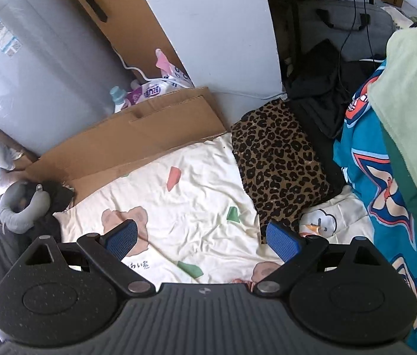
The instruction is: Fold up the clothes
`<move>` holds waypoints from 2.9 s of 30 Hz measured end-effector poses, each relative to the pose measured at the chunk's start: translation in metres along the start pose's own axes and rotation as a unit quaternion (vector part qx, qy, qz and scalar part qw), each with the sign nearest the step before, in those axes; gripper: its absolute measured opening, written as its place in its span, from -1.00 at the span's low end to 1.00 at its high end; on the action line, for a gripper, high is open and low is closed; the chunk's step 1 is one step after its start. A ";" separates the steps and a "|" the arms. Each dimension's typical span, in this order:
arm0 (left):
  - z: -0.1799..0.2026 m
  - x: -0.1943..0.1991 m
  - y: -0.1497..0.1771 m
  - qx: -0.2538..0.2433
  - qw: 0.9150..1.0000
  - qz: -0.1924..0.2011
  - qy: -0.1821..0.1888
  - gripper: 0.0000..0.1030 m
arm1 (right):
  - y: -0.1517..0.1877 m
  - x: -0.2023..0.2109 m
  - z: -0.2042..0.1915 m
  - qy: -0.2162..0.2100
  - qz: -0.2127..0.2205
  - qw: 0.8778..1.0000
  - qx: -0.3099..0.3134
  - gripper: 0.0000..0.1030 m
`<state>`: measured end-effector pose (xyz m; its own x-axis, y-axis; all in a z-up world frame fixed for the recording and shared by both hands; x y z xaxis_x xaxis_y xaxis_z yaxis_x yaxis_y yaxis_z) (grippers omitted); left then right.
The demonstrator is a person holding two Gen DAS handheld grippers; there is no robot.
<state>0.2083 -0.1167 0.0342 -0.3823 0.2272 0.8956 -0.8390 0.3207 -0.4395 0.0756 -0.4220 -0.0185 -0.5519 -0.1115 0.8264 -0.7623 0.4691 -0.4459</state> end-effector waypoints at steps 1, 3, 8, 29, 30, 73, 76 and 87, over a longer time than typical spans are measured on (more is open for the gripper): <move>-0.007 0.010 0.001 -0.002 1.000 0.006 -0.005 0.99 | 0.000 0.009 -0.004 -0.003 0.002 1.000 0.005 0.89; -0.020 0.026 0.004 0.001 1.000 0.014 -0.009 0.99 | -0.002 0.026 -0.012 -0.006 0.011 1.000 0.015 0.89; -0.055 0.048 0.022 0.035 0.999 0.002 -0.011 0.99 | -0.002 0.055 -0.033 -0.022 0.014 0.999 0.028 0.89; -0.097 0.110 0.099 0.087 0.991 0.097 -0.032 0.99 | 0.051 0.111 -0.132 -0.069 0.037 0.994 0.080 0.89; -0.097 0.110 0.103 0.089 0.990 0.103 -0.036 0.99 | 0.056 0.108 -0.136 -0.070 0.037 0.993 0.083 0.89; -0.053 0.017 0.220 0.162 0.977 0.086 -0.107 0.99 | 0.163 0.029 -0.142 -0.053 -0.002 0.981 0.188 0.89; -0.055 0.014 0.221 0.167 0.977 0.084 -0.107 0.99 | 0.168 0.027 -0.147 -0.046 -0.007 0.975 0.218 0.89; -0.058 0.009 0.223 0.179 0.974 0.068 -0.124 0.99 | 0.174 0.018 -0.153 -0.050 -0.038 0.970 0.237 0.89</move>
<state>0.0400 0.0106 -0.0600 -0.5440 0.0014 0.8391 -0.8382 -0.0475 -0.5433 -0.0153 -0.2081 -0.0289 -0.5004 -0.2249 0.8361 -0.8586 0.0043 -0.5126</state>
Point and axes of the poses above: each gripper's, at about its wrist camera, not at the fingertips, and x roughly against the way its jaws point, z to its right, y to its underside, the point moved 10 cm from there along -x, roughly the way its jaws point, and after that the axes turned 2 degrees about z, right-handed, at the moved point
